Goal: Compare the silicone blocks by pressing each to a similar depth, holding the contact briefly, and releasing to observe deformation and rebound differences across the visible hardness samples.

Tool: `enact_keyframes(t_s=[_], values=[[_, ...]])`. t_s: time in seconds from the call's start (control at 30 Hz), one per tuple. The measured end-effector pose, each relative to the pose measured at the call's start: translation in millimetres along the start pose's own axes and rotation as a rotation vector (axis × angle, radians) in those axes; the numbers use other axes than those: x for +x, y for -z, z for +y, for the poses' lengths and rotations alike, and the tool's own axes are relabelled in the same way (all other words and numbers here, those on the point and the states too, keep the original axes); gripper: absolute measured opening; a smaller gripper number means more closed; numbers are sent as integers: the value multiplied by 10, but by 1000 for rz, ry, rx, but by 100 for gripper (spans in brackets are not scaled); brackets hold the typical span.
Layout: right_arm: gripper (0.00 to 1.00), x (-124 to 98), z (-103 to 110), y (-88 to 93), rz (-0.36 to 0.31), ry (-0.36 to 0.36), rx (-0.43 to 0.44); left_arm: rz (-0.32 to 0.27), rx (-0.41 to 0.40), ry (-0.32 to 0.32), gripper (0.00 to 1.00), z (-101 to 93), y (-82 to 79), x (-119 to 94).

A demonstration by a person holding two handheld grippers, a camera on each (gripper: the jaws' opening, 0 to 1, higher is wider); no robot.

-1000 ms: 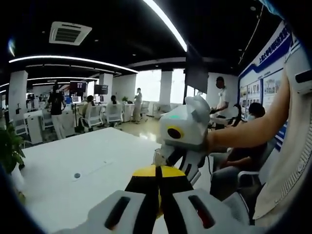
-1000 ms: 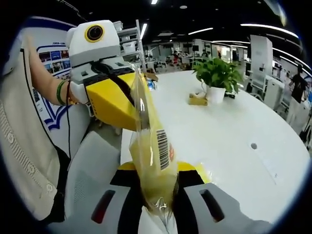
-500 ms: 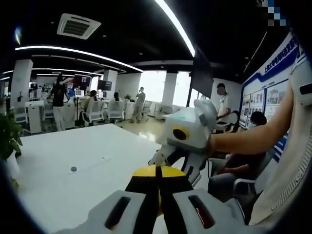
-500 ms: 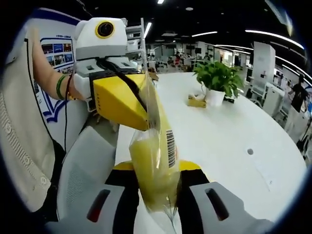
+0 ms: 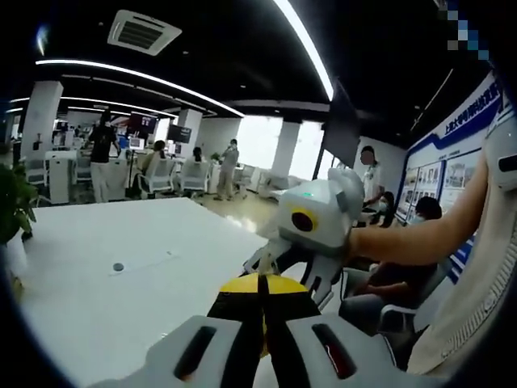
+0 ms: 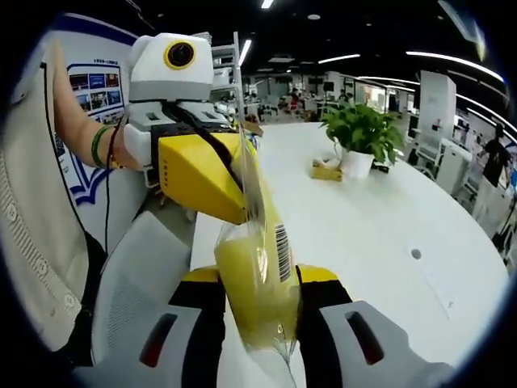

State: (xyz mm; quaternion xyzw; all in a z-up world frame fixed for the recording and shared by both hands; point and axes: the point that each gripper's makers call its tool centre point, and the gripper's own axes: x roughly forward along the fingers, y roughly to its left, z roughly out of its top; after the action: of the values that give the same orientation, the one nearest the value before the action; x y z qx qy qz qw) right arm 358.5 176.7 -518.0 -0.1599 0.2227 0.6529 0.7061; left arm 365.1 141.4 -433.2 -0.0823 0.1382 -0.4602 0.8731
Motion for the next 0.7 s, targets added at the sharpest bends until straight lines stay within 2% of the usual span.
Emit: enact_keyframes(t_s=[0.47, 0.53, 0.57, 0.6, 0.7], values=[[31, -2, -16, 9, 1, 4, -17, 1, -20, 1, 0, 46, 6, 3], [31, 4, -8, 20, 7, 2, -18, 8, -37, 12, 0, 32, 24, 8], [32, 5, -11, 18, 6, 4, -19, 0, -20, -10, 0, 64, 24, 5], [32, 6, -8, 27, 10, 2, -19, 10, -33, 8, 0, 56, 42, 3], [34, 11, -8, 36, 11, 4, -15, 13, -52, -8, 0, 106, 76, 12]])
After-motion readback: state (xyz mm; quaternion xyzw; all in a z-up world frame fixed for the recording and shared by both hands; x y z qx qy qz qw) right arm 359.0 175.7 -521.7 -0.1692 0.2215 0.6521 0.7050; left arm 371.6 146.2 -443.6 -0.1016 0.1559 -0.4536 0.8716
